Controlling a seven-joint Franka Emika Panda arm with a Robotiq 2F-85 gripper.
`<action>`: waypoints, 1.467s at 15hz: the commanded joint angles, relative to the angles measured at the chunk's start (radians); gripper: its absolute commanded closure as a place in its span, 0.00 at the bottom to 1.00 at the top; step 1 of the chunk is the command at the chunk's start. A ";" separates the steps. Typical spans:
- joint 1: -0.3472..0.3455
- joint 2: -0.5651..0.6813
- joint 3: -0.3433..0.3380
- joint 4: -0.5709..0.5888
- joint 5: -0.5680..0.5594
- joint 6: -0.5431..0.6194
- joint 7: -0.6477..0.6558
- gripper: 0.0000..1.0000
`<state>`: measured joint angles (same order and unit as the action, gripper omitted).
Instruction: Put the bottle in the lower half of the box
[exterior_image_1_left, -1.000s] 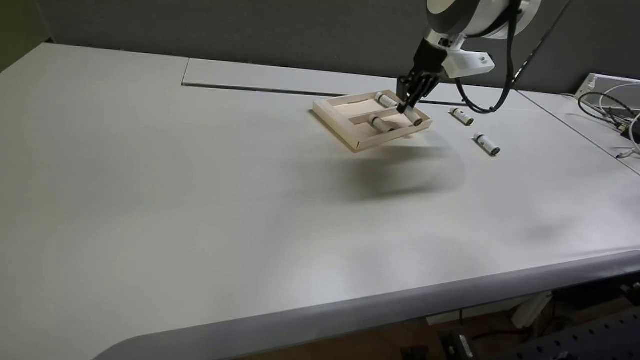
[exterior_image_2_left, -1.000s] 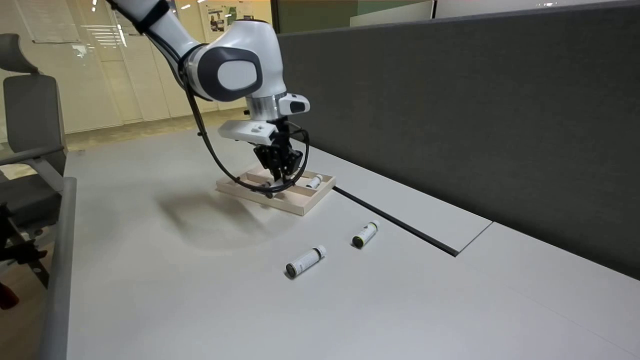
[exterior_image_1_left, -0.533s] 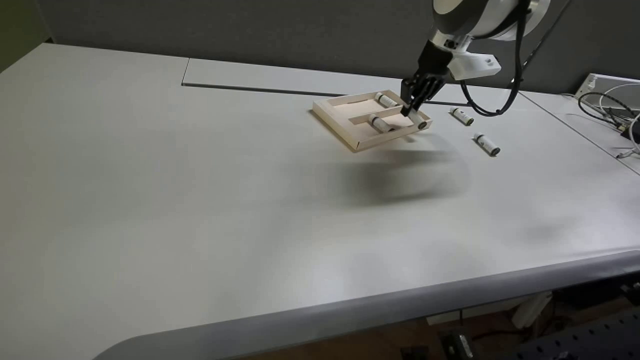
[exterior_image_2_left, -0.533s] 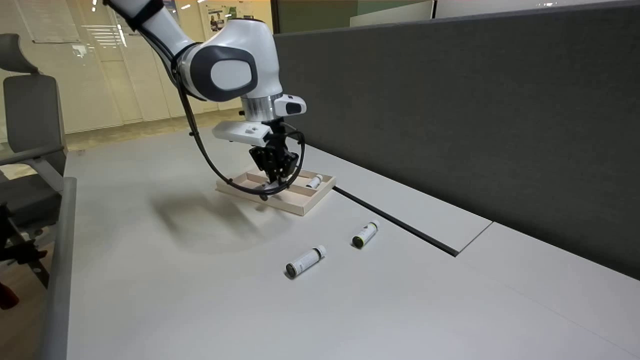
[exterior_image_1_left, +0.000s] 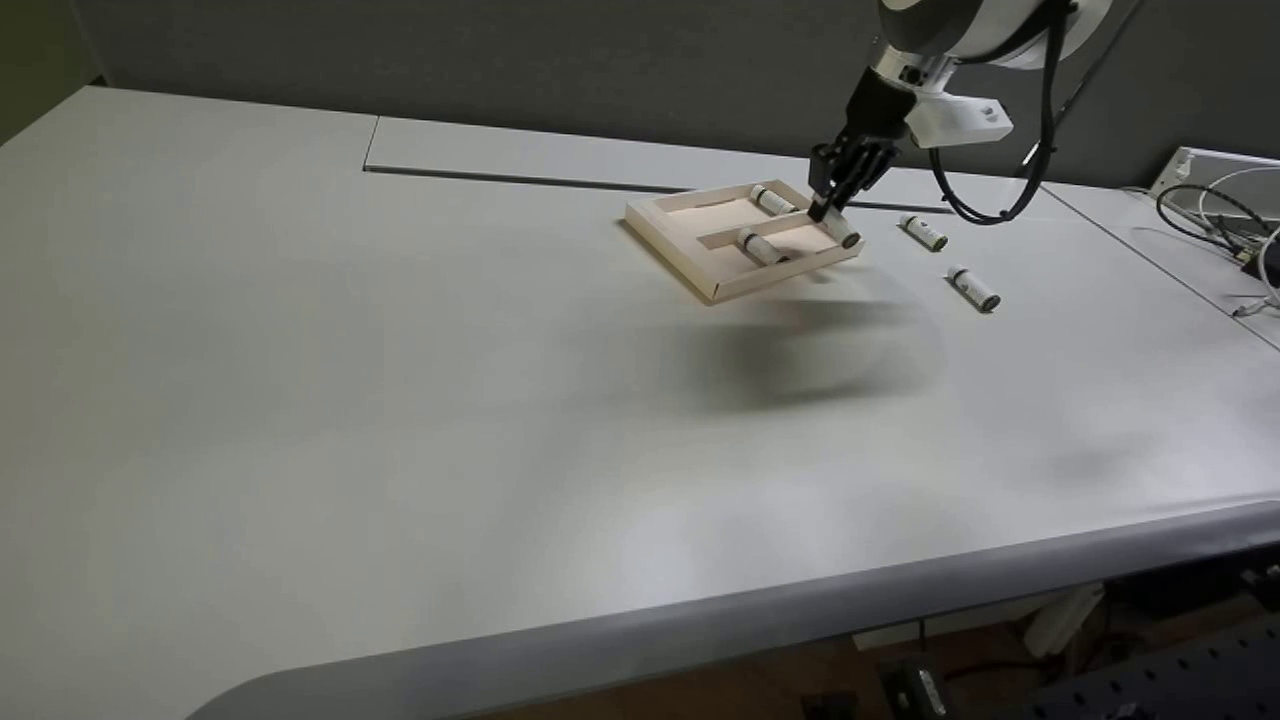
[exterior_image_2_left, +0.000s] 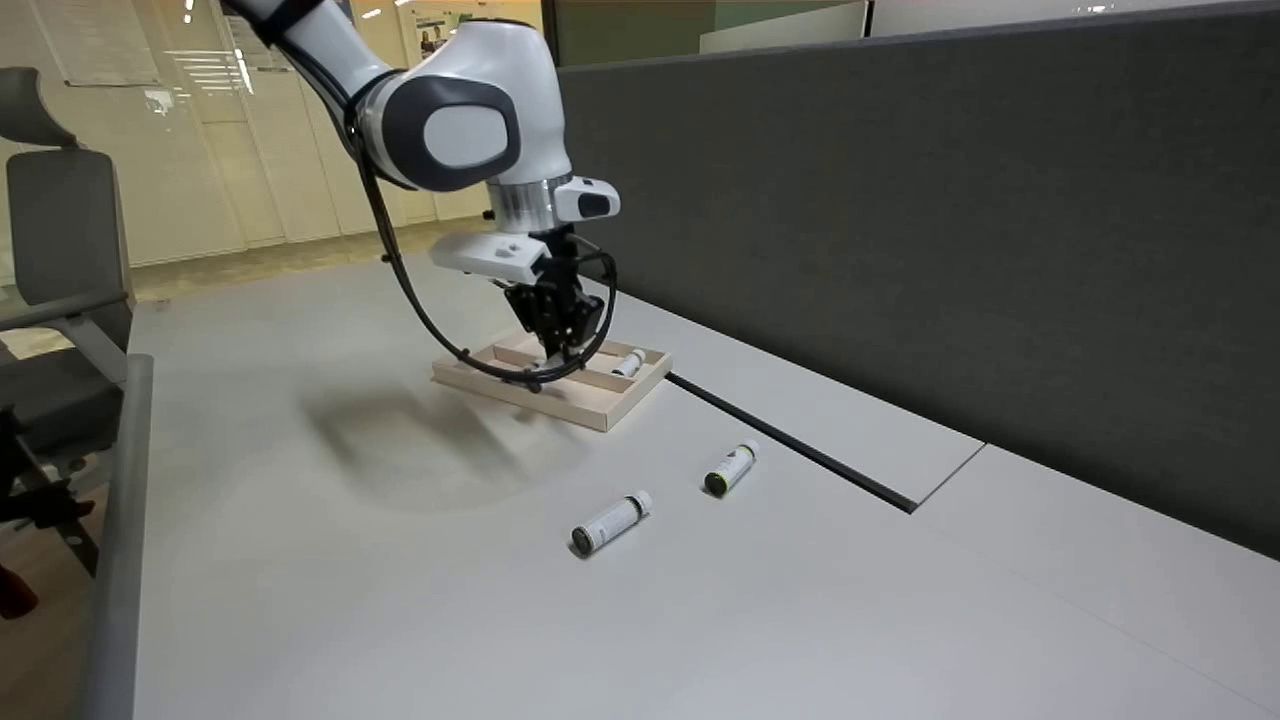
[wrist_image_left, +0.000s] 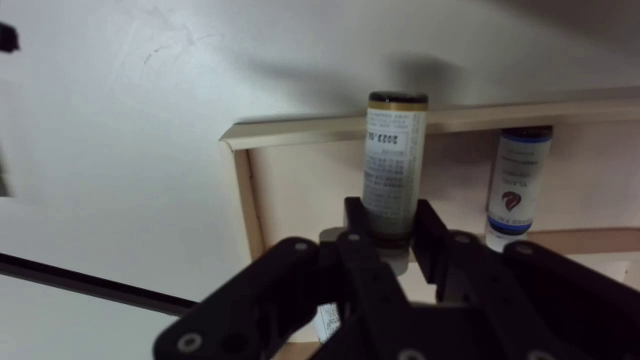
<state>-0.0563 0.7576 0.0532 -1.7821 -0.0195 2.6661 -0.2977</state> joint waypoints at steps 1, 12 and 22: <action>-0.016 0.001 0.009 0.003 -0.005 0.002 0.018 0.93; -0.014 0.060 0.003 0.083 -0.013 -0.003 0.021 0.93; -0.014 0.106 0.005 0.144 -0.012 -0.008 0.021 0.93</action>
<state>-0.0651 0.8420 0.0533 -1.6732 -0.0206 2.6731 -0.2977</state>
